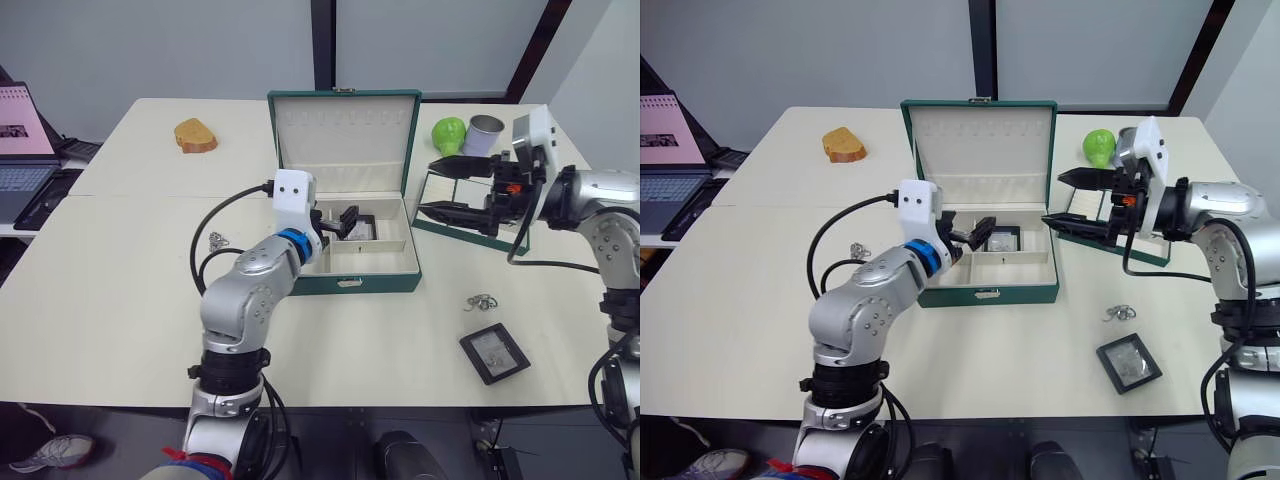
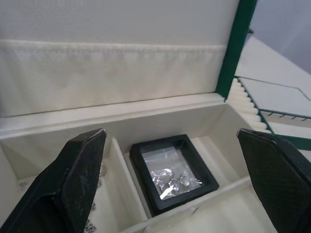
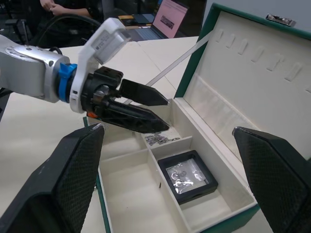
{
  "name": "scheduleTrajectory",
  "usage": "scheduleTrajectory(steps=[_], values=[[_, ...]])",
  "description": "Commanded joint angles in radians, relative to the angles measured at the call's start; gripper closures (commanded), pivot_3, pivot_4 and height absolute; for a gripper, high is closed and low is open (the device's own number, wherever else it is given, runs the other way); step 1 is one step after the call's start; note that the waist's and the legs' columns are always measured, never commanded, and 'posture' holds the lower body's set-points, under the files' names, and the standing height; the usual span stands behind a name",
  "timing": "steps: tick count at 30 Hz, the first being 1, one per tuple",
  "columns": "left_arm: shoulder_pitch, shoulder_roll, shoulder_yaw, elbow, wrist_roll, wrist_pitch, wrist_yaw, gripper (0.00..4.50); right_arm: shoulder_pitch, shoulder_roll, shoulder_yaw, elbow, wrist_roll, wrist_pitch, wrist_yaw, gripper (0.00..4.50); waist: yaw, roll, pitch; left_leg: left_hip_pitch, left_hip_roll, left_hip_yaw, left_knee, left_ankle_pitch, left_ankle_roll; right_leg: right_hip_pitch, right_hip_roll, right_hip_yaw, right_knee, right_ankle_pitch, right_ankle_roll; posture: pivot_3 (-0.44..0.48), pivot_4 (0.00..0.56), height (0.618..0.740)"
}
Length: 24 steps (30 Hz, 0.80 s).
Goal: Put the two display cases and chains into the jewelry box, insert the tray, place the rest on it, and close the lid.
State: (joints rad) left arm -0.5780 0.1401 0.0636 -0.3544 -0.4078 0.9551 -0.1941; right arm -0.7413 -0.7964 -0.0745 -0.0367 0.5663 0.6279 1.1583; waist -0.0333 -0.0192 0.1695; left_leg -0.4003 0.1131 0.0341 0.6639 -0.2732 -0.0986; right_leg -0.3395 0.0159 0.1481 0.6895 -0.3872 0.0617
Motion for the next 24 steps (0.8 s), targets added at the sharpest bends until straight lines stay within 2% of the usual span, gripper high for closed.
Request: scheduleTrajectory(steps=[1,4,8,12,18,24], values=[[0.04,0.149,0.109,-0.151,-0.149,0.02,-0.184,0.02,0.068,-0.063,-0.074,-0.036,0.028,0.009,0.025,0.0,-0.001,0.0,0.0,0.0,0.0,0.0,0.0,0.0,0.0,0.0,0.0,0.0,0.0,0.0,0.0,0.0,0.15,0.74],[0.114,0.335,0.238,-0.201,-0.288,0.047,-0.347,0.02,0.142,-0.112,-0.117,-0.016,0.031,0.004,0.045,0.0,-0.003,0.0,0.0,0.001,0.001,0.0,-0.001,0.0,0.0,0.0,0.0,0.0,-0.001,0.0,0.0,0.0,0.15,0.74],[0.258,0.565,0.417,-0.172,-0.403,0.036,-0.552,0.02,0.221,-0.16,-0.176,0.046,0.014,-0.026,0.061,0.0,-0.006,0.0,0.001,0.001,0.001,0.0,-0.001,0.0,0.0,0.0,0.0,0.0,-0.002,0.0,0.0,0.0,0.15,0.74],[0.388,0.695,0.516,-0.104,-0.38,-0.036,-0.652,0.02,0.3,-0.194,-0.215,0.126,-0.022,-0.09,0.068,0.0,-0.001,0.0,0.001,0.002,0.001,-0.001,-0.001,0.0,0.0,0.001,0.0,-0.003,-0.003,0.0,0.0,0.0,0.15,0.74],[0.543,0.788,0.613,0.057,-0.271,-0.179,-0.719,0.02,0.426,-0.203,-0.281,0.201,-0.054,-0.174,0.057,0.0,0.0,0.001,0.002,0.002,0.001,0.0,-0.001,0.0,0.0,0.002,-0.001,-0.002,-0.005,0.0,0.0,0.0,0.15,0.74],[0.62,0.806,0.605,0.215,-0.158,-0.336,-0.756,0.02,0.514,-0.197,-0.3,0.229,-0.08,-0.21,0.05,0.0,0.0,0.001,0.002,0.003,0.001,0.001,-0.002,0.0,0.0,0.002,0.0,-0.002,-0.005,0.0,0.0,0.0,0.15,0.74]])
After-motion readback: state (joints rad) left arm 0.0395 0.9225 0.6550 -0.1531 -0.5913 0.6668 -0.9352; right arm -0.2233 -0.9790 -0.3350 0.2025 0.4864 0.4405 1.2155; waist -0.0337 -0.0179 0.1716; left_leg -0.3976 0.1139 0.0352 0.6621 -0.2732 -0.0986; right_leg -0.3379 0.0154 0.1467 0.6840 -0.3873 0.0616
